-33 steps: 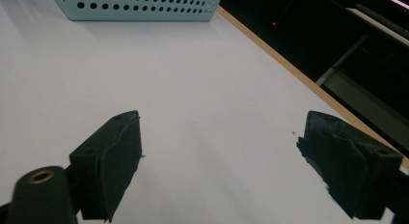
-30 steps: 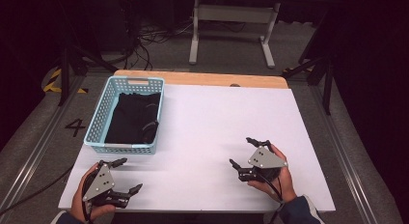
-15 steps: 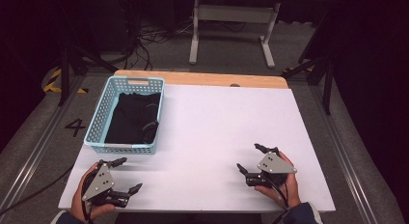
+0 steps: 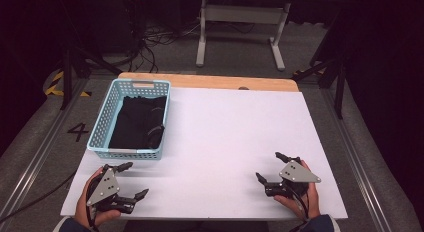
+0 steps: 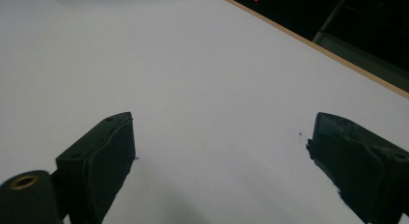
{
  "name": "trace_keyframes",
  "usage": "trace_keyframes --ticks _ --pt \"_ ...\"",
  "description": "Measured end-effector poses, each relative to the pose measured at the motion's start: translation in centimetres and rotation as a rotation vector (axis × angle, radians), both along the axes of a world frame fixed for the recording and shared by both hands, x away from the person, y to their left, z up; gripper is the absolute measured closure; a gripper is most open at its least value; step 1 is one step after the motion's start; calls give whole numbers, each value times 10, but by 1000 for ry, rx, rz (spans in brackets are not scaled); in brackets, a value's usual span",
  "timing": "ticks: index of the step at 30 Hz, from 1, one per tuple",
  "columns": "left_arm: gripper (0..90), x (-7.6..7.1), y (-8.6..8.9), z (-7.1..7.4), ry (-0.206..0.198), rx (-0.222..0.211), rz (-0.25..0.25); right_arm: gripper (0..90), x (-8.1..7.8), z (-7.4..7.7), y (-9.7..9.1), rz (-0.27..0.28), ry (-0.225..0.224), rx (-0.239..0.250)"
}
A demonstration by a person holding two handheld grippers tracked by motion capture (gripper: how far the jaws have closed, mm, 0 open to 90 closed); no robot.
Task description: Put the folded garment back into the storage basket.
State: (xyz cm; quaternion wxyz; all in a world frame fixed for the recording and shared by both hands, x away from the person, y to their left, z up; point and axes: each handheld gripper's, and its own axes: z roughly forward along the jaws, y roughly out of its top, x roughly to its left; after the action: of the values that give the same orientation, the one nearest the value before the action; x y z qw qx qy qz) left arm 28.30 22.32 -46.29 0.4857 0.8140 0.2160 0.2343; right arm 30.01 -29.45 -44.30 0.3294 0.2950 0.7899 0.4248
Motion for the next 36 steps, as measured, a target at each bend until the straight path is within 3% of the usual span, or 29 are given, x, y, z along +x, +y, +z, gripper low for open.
trace_keyframes --ticks 7,9,14,21,36 --pt "60 5 4 4 -2 -17 8 63 -6 -7 -19 -71 10 28" --pt "59 6 4 5 -10 -18 10 53 -6 -8 -20 -67 15 42" --pt "56 7 4 7 -22 -18 13 47 -7 -11 -20 -53 24 16" --pt "55 8 4 7 -28 -21 17 60 -8 -10 -25 -103 -8 28" --pt "55 11 3 6 -17 -21 1 65 -8 -9 -23 -126 -19 44"
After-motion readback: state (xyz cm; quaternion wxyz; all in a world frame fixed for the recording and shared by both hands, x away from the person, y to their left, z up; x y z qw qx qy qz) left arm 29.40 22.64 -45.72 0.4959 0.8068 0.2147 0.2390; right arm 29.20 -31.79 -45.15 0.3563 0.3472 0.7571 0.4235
